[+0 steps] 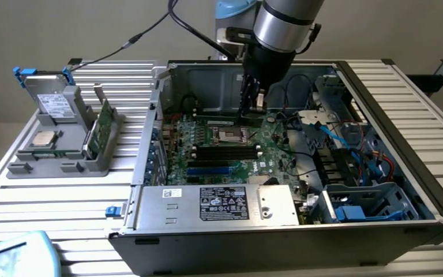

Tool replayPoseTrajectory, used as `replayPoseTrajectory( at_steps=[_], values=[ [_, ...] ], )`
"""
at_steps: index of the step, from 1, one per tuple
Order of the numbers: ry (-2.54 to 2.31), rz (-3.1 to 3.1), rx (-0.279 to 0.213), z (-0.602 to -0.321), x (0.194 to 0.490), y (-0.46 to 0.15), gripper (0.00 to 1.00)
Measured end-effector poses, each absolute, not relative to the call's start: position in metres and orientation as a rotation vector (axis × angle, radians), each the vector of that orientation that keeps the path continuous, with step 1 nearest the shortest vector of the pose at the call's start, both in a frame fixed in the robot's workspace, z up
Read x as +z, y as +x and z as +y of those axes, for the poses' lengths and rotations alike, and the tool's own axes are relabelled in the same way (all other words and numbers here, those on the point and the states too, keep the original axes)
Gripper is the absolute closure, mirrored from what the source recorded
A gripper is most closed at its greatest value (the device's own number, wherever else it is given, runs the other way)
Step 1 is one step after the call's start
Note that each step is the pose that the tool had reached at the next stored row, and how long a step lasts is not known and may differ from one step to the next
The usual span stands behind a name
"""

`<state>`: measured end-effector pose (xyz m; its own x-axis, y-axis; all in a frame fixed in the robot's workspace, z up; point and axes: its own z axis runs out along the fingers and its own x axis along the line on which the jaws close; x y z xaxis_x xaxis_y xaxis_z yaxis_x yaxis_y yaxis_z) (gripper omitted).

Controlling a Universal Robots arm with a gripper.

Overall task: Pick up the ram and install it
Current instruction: 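Insert the ram into the slot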

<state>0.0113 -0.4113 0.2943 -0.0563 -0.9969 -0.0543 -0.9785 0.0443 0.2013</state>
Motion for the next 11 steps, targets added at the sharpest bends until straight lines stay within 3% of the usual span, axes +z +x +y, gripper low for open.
replayPoseTrajectory(
  at_steps=[11],
  values=[
    [2.088, -2.16, -0.255, -0.411, 0.28, 0.011, 0.87]
  ],
)
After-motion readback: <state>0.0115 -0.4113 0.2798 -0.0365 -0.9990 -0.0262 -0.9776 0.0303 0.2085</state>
